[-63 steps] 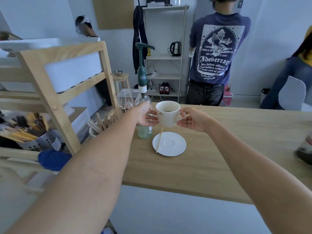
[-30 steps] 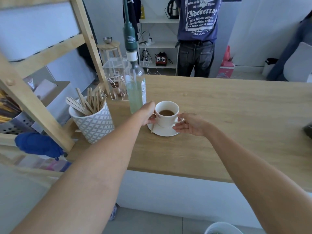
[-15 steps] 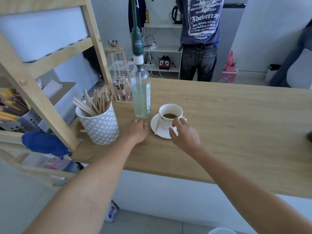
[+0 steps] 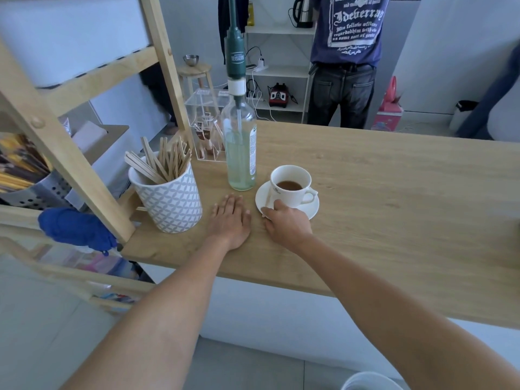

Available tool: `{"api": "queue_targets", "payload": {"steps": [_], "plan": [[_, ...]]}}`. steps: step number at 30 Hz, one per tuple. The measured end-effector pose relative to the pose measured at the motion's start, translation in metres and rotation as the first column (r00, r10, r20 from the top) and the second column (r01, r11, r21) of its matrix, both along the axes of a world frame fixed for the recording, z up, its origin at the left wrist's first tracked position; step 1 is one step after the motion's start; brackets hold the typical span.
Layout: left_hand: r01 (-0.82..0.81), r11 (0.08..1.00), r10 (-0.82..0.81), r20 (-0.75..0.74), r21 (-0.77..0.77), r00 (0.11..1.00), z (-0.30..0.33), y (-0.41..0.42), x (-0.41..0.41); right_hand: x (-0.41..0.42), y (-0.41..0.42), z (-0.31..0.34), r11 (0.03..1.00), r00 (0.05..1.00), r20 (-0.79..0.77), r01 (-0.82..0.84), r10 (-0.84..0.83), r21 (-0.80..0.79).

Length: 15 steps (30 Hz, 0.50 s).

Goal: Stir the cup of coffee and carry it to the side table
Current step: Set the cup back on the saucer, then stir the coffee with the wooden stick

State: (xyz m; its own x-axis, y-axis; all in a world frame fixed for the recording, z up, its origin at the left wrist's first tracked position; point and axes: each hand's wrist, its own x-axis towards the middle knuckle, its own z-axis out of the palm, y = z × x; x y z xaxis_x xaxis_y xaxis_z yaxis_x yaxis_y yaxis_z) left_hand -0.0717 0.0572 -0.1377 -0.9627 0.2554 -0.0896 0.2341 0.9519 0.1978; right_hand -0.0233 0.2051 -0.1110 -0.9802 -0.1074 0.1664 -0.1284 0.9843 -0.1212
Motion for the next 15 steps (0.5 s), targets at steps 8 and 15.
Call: {"api": "queue_targets", "payload": {"steps": [8,15], "plan": [[0.002,1.000,-0.002,-0.001,0.006,1.000,-0.002,0.001,0.000,0.002,-0.002,0.001,0.988,0.946,-0.319,-0.106,0.065,-0.113],[0.005,1.000,-0.005,-0.020,0.012,1.000,-0.001,0.002,0.001,0.008,0.005,0.053,0.875,0.794,-0.578,-0.133,-0.187,-0.465]]}}
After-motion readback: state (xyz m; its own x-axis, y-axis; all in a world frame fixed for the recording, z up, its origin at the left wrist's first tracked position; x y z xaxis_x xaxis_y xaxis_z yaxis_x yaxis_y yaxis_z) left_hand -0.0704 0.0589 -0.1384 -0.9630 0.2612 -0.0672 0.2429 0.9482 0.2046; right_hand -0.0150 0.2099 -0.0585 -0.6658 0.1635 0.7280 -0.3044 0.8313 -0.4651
